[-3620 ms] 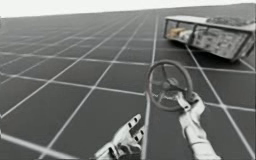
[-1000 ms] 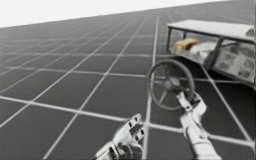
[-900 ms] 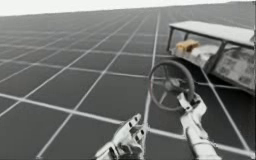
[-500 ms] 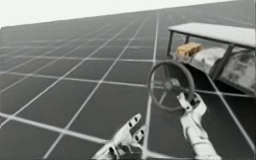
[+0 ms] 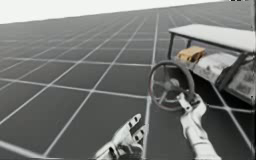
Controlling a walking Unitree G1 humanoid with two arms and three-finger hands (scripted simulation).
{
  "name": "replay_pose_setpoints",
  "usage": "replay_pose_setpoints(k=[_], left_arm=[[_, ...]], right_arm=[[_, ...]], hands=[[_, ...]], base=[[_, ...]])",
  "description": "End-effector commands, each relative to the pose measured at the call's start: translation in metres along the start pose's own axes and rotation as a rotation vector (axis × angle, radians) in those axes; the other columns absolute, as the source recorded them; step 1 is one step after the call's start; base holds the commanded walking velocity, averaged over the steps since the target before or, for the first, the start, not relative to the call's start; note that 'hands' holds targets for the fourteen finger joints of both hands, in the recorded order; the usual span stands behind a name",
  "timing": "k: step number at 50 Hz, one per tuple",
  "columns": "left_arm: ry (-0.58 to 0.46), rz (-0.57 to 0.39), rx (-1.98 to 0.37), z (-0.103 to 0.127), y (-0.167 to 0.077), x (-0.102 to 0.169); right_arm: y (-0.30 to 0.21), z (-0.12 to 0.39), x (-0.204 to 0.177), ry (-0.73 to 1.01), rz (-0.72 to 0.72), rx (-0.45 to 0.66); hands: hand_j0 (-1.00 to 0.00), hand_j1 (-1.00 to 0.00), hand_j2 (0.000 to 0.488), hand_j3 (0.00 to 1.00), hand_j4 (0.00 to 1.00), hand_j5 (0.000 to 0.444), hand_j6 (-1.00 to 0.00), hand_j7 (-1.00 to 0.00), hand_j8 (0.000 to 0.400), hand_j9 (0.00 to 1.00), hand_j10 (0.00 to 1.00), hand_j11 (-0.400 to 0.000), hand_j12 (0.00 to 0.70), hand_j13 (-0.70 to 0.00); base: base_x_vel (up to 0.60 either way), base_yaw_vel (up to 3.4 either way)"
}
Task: Pick up and drop off the object
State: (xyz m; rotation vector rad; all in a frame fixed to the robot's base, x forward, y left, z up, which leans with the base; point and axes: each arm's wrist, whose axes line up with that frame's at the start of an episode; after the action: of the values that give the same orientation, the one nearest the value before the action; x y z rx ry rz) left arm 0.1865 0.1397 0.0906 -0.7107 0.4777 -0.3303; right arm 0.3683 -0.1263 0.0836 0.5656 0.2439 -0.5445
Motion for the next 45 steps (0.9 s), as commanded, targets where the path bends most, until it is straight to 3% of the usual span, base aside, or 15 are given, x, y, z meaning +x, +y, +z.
replay_pose_setpoints(k=[1,45], left_arm=[[-0.015,-0.004,-0.01,0.0003,0.0024,-0.0029],[-0.015,-0.004,-0.01,0.0003,0.0024,-0.0029]], right_arm=[[0.0138,0.0071,-0.0048,-0.03,0.044,0.008],[0.0138,0.0071,-0.0048,-0.03,0.044,0.008]], hands=[[0.0,0.0,0.0,1.0,1.0,0.0,0.0,0.0,0.0,1.0,1.0,-0.4,0.0,-0.7],[0.0,0.0,0.0,1.0,1.0,0.0,0.0,0.0,0.0,1.0,1.0,-0.4,0.0,-0.7]], base=[[0.6,-0.01],[0.46,-0.28]])
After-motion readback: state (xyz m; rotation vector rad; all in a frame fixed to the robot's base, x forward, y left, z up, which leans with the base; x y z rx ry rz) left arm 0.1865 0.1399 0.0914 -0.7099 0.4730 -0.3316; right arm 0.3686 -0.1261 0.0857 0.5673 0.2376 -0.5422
